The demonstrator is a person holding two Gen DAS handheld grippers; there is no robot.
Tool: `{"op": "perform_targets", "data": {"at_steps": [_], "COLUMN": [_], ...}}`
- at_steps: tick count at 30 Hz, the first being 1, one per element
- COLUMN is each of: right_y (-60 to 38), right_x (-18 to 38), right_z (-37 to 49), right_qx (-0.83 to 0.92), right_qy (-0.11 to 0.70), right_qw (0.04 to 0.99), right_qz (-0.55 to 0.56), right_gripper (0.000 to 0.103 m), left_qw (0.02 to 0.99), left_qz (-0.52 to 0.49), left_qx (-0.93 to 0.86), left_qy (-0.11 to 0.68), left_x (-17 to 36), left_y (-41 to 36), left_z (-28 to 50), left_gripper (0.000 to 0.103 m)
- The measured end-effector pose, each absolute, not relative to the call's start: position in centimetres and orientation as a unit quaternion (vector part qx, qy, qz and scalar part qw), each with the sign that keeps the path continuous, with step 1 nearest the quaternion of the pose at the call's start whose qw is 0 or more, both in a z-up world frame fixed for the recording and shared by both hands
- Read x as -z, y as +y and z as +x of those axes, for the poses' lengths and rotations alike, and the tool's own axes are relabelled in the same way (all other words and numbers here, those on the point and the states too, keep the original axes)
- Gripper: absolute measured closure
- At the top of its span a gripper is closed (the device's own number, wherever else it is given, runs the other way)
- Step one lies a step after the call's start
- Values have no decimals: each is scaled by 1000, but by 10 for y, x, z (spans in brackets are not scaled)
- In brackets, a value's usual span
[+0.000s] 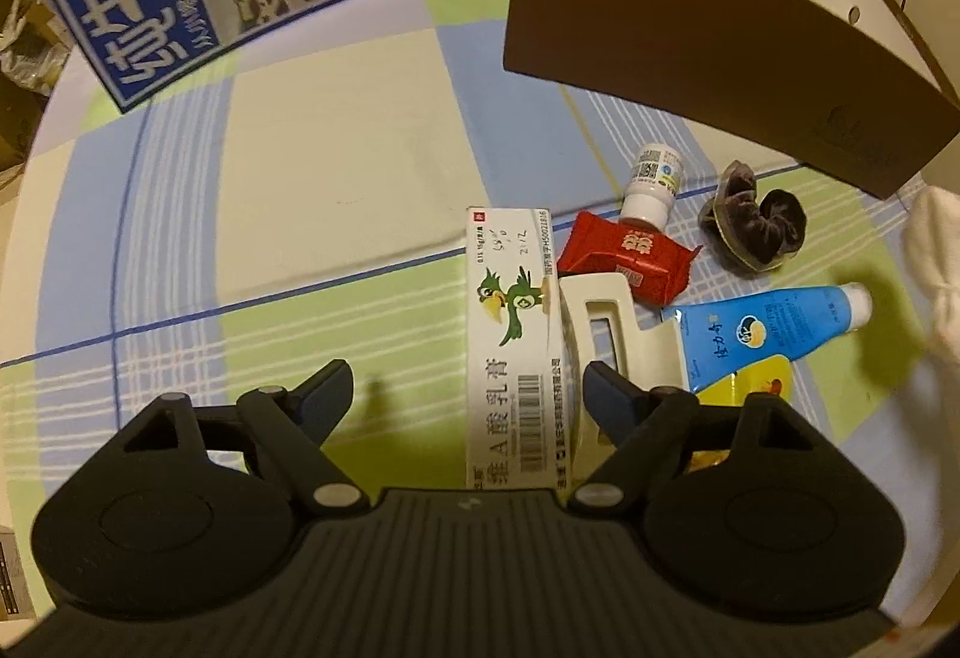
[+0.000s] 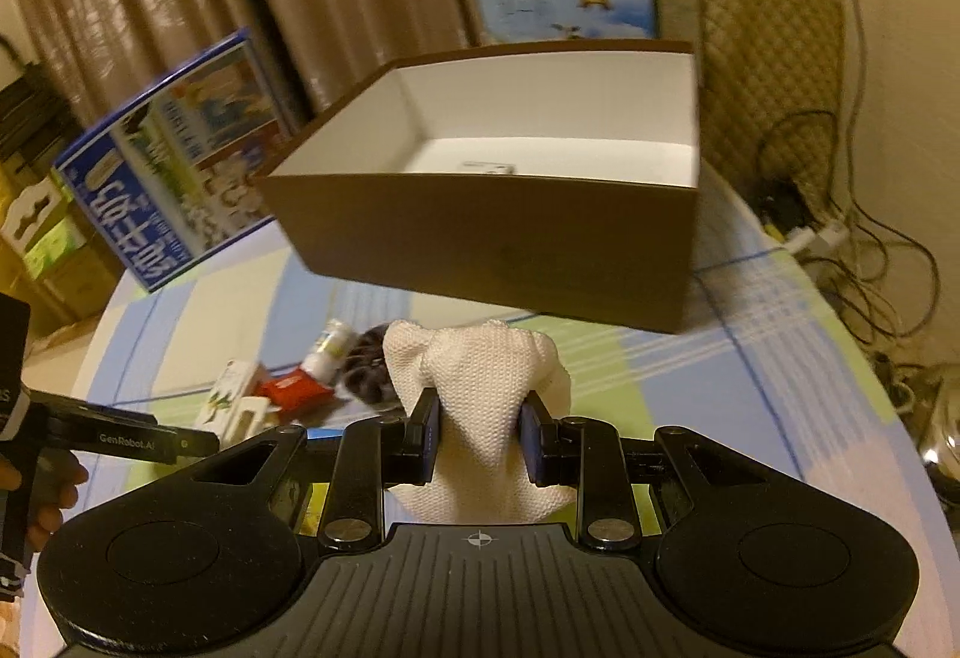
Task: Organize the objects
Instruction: 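Grasp the white cloth with the right gripper while the left gripper grasps the white-green ointment box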
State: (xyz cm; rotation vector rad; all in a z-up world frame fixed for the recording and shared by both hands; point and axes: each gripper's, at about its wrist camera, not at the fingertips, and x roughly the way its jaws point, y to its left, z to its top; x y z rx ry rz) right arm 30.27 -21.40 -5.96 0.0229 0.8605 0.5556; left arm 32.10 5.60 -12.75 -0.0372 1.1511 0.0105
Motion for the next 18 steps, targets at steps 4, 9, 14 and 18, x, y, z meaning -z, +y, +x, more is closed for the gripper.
{"op": "perform_targets", "data": {"at_steps": [4, 9, 14, 18], "right_y": [-224, -229, -228, -227], "right_x": [58, 57, 58, 58], "right_z": [304, 305, 306, 306], "right_qx": [-251, -246, -244, -246], "right_qy": [414, 415, 418, 419], "right_qw": [875, 876, 874, 874], "right_qz": [18, 22, 23, 20], "right_gripper": [79, 78, 78, 78], "left_qw": [842, 840, 836, 830], "left_qz": [-31, -30, -9, -14], "left_qx": [1, 5, 18, 16], "left_qy": [538, 542, 548, 557], "left_x": [130, 131, 135, 143], "left_y": [57, 61, 52, 53], "left_z": [330, 336, 336, 337], "left_gripper": [25, 34, 40, 54]}}
